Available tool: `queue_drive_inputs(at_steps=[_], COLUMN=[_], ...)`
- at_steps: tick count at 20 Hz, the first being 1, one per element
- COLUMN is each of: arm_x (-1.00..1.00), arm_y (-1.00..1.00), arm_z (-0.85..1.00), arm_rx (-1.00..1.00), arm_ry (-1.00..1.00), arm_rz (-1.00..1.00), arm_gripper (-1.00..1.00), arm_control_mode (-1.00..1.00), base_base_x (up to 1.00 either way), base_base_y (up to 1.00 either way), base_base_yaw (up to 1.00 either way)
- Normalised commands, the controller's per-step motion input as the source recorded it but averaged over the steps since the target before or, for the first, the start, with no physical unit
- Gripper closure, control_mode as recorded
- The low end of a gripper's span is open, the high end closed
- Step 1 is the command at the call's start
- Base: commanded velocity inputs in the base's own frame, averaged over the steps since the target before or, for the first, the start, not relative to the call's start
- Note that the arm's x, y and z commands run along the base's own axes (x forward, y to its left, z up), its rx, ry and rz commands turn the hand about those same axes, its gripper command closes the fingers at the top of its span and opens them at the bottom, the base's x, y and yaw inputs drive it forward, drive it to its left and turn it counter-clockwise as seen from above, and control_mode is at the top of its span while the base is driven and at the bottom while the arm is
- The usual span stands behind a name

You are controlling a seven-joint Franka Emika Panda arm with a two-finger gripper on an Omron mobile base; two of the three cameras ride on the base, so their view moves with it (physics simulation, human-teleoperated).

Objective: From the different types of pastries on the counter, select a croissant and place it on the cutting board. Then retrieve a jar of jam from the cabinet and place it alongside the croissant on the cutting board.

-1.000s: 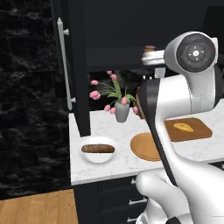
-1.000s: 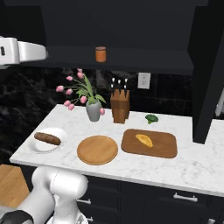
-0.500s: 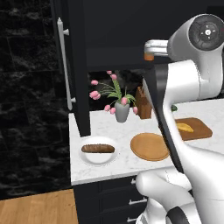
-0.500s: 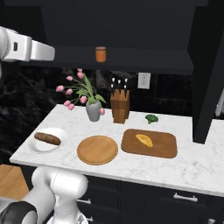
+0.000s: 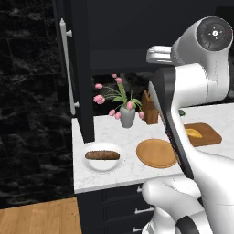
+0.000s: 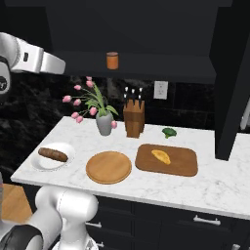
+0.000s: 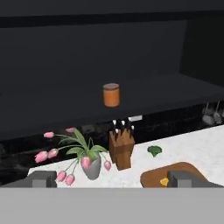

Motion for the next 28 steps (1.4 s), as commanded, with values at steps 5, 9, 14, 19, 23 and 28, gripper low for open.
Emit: queue_drive_inputs(at_steps=[5, 9, 14, 19, 23, 28], arm_x=[0.21, 0.2, 0.1, 0.0, 0.1, 0.29], arm_y=[-0.11, 0.0, -0.01, -0.34, -0.42, -0.11], arm_z=[0.16, 0.26, 0.34, -0.05, -0.13, -0.14], arm_rx=[0.01, 0.07, 0.06, 0.01, 0.0, 0.0], arm_ry=[-0.19, 0.0, 0.03, 0.0, 0.01, 0.08], arm_rz=[0.11, 0.12, 0.06, 0.0, 0.0, 0.0], arm_gripper=[-1.0, -1.0, -1.0, -1.0, -1.0, -1.0], arm_control_mode=[-1.0, -1.0, -1.0, -1.0, -1.0, -1.0], base_base_x=[0.0, 0.0, 0.0, 0.0, 0.0, 0.0], base_base_y=[0.0, 0.0, 0.0, 0.0, 0.0, 0.0], base_base_yaw=[0.0, 0.0, 0.0, 0.0, 0.0, 0.0])
